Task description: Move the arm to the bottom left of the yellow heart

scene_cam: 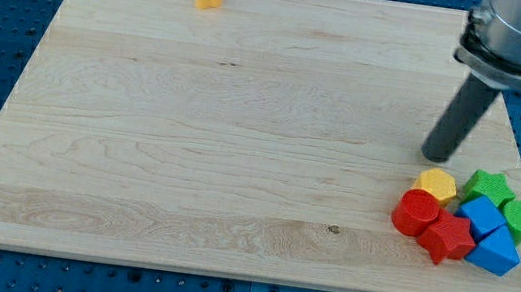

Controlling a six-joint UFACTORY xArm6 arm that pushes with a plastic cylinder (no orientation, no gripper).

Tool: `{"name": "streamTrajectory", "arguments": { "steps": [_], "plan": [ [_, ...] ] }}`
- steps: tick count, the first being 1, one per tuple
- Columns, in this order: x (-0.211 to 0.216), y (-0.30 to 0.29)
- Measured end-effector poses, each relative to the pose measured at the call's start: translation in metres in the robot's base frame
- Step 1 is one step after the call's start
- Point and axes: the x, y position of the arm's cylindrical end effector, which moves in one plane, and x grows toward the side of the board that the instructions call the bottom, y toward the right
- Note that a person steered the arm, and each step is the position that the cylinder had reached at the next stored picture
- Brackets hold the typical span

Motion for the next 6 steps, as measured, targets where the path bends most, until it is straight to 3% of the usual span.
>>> {"name": "streamTrajectory", "arguments": {
  "steps": [4,6],
  "plan": [
    [-0.101,-0.220],
    [-0.204,-0.355]
  ]
}}
